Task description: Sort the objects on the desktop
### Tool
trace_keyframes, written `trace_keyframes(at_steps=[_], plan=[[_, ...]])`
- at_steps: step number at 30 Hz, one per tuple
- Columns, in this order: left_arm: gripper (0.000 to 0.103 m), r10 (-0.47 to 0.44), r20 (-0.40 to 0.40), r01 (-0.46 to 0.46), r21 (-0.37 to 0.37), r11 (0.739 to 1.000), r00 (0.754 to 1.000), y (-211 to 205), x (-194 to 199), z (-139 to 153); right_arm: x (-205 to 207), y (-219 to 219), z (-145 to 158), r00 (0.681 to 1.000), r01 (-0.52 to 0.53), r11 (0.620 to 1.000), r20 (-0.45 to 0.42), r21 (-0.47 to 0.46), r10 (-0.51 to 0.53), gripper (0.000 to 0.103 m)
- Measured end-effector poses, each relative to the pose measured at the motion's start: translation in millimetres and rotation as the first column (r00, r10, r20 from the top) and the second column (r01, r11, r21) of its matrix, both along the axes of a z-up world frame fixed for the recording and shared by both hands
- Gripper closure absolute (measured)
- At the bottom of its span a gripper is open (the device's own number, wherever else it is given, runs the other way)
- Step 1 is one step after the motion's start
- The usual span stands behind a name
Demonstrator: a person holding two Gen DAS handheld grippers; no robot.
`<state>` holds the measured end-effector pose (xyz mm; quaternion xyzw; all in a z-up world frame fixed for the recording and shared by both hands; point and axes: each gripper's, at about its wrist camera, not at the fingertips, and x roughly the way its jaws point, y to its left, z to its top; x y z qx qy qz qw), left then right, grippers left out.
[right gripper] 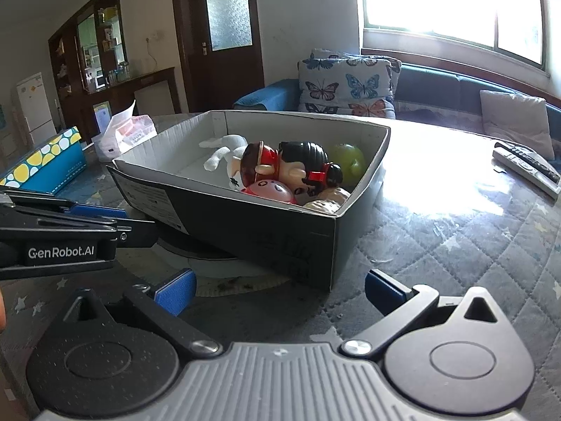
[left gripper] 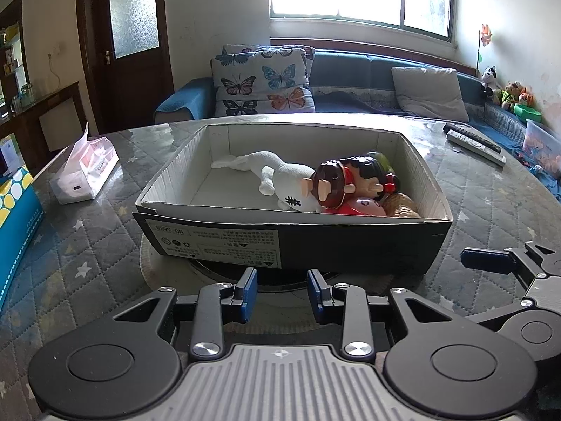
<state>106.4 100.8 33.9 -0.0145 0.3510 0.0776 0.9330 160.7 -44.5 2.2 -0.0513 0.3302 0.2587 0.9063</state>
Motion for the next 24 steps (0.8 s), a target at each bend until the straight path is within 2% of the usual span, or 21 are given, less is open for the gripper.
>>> trace_keyframes(at_steps=[11, 24], plan=[[0.069, -0.019, -0.021, 0.02, 0.027, 0.999, 1.0, -1.8, 10.3, -5.9, 9.6, 3.6, -3.3, 1.0, 0.022, 1.0, -0.021, -0.013, -0.022, 0.0], [0.069, -0.029, -0.044, 0.03, 0.022, 0.999, 0.999, -0.9, 21.5, -11.9, 19.8, 5.0, -8.5, 0.997, 0.046, 0.999, -0.056, -0.027, -0.048, 0.0]])
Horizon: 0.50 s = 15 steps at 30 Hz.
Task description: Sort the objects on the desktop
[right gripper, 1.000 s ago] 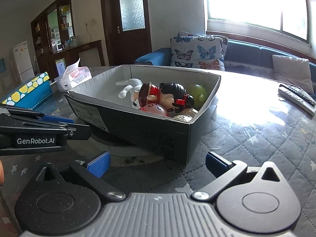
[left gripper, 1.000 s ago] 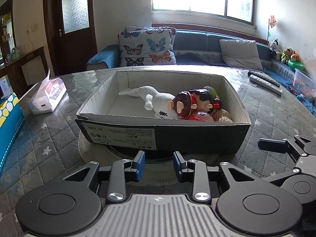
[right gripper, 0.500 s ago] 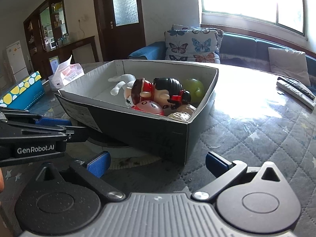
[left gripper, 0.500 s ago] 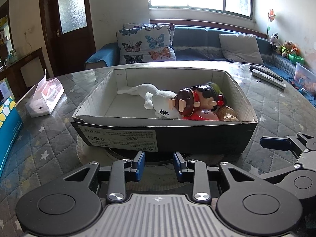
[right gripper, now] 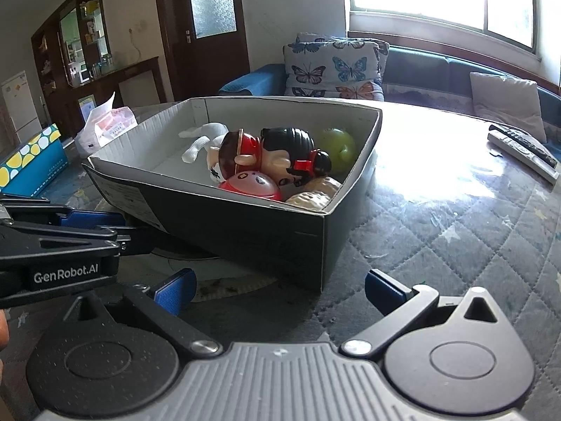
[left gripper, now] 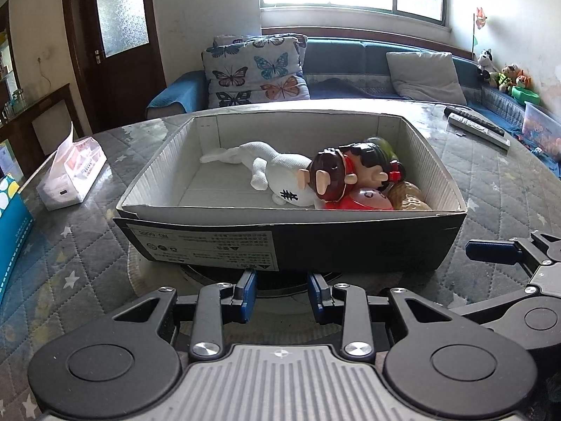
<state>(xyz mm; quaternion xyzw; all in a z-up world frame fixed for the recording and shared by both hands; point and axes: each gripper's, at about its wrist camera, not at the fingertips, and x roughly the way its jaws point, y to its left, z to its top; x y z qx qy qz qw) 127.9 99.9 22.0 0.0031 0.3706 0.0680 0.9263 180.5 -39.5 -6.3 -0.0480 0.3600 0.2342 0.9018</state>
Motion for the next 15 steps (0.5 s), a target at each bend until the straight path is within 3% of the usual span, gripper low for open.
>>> trace_keyframes(at_steps=[15], plan=[[0.069, -0.005, -0.014, 0.005, -0.009, 1.0, 1.0, 1.3, 10.6, -2.9, 8.4, 3.9, -3.9, 1.0, 0.013, 1.0, -0.027, -0.014, -0.013, 0.0]])
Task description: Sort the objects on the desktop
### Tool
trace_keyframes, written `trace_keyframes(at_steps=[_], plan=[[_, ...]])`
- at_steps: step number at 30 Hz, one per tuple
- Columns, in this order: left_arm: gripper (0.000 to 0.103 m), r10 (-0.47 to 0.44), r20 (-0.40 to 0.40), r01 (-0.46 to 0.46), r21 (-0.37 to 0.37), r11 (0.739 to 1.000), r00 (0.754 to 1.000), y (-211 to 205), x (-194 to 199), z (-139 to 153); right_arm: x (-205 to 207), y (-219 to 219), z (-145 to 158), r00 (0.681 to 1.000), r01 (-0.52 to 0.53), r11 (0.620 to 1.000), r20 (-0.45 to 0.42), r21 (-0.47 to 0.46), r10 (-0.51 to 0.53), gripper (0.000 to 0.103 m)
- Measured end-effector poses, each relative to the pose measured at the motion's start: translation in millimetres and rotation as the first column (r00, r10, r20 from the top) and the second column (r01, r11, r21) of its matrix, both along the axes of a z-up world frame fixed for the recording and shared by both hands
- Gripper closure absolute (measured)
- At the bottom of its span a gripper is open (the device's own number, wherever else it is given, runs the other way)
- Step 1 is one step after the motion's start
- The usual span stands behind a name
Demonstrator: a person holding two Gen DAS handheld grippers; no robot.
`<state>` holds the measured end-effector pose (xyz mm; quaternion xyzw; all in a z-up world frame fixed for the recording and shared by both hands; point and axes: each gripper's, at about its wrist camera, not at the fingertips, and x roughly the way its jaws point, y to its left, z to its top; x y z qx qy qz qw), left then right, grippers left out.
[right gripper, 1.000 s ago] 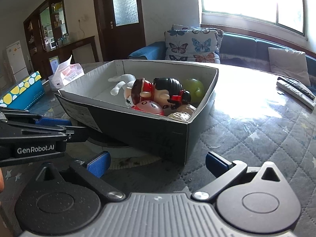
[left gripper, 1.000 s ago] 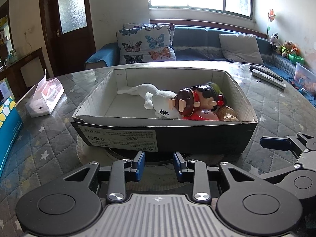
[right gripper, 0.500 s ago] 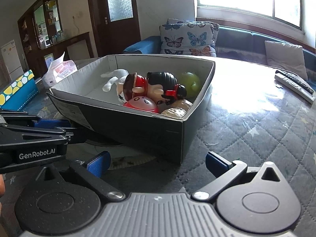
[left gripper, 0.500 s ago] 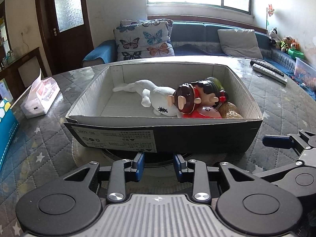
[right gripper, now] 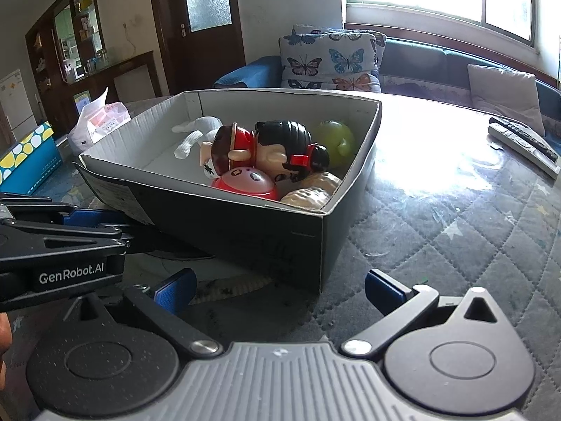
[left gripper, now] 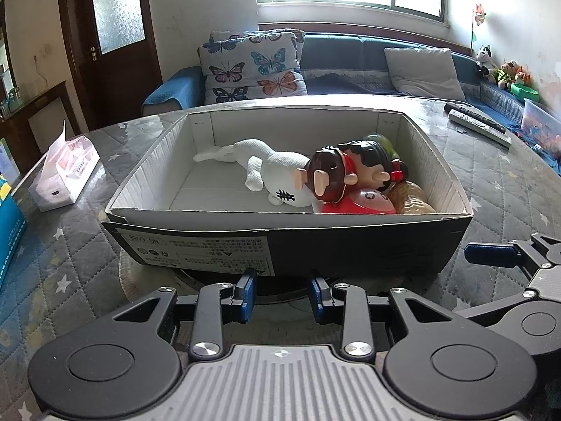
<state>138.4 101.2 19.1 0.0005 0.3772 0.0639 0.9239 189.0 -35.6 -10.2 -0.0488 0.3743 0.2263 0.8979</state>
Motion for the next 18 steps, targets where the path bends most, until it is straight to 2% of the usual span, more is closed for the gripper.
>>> trace_keyframes(at_steps=[18], plan=[[0.069, -0.008, 0.03, 0.009, -0.039, 0.999, 1.0, 4.1, 2.2, 3.0, 6.7, 3.7, -2.7, 1.0, 0.009, 1.0, -0.022, -0.01, -0.009, 0.0]])
